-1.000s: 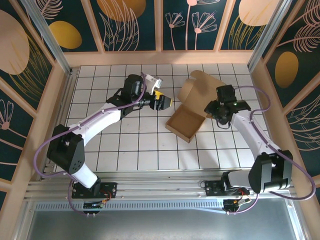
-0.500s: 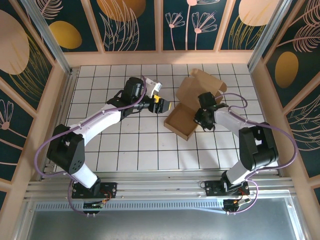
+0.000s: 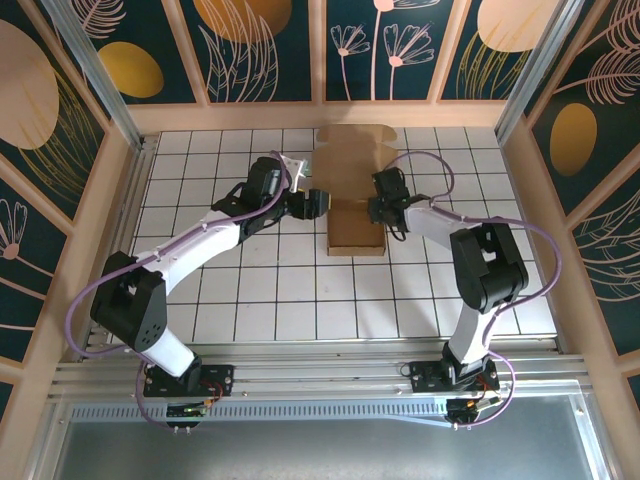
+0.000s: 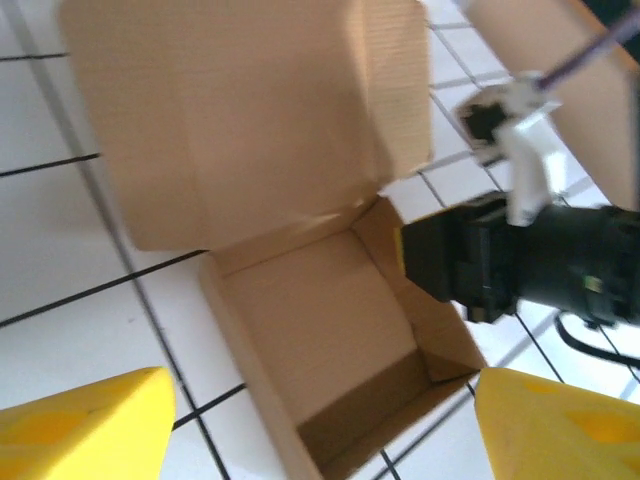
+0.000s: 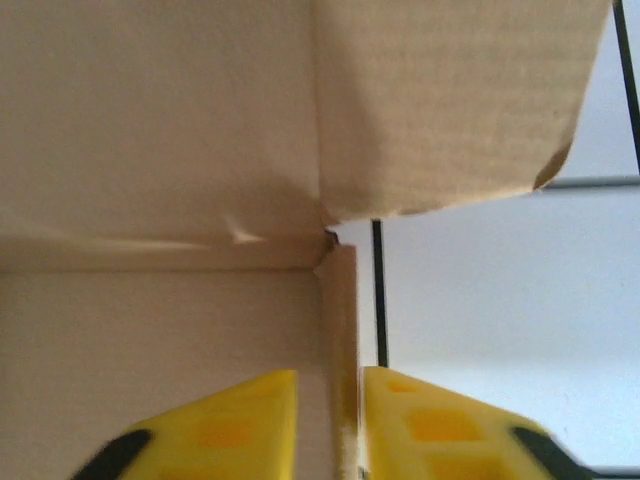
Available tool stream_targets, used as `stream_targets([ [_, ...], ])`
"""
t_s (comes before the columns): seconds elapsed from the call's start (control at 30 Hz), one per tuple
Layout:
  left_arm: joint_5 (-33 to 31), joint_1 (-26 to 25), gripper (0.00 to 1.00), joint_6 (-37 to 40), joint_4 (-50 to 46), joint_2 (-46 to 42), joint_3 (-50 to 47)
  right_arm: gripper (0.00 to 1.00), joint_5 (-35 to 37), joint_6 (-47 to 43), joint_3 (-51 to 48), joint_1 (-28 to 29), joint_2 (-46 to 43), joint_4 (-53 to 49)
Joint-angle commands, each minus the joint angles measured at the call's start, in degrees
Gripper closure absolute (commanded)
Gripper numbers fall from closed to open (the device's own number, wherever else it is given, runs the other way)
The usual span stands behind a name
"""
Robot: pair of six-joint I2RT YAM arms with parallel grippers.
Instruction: Fold the paper box
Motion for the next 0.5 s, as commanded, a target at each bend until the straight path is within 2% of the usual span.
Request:
stream_targets([
  [0.0,-8.73,1.92,0.24,-6.5,-1.69,0.44,2.17,0.61,-2.95,-6.28,5.19,-1.08,-1.45,3.41],
  [0.13,-5.99,5.93,0.24,-6.7,-0.97,3.78,5.98,0.33,-15.24,-6.8,6.27,-6.75,-7.26,3.77],
  [0.2,-0.57,9.02,0.25,-6.6,-1.14,8.07,9.32,0.1,-22.55,-5.84,6.27,-12.01,-9.17,5.17],
  [0.23,2.51,9.8,0.25,-5.78,-1.32,10.01,11.26,0.07,-25.68,-5.98,6.27,-14.23,-9.31,5.96],
  [0.3,9.73,10.46,0.26,-2.89,-4.04,15.53,17.91,0.08,-36.71,-6.86,8.0,-18.82,-7.3,6.24],
  [0.37,13.8,10.46,0.26,-1.18,-8.05,20.88,25.01,0.14,-45.57,-7.74,11.81,-21.39,-3.29,4.79],
  [0.47,13.26,10.59,0.27,-1.98,-11.07,26.57,31.87,0.22,-50.93,-9.46,18.86,-22.81,3.71,1.42],
])
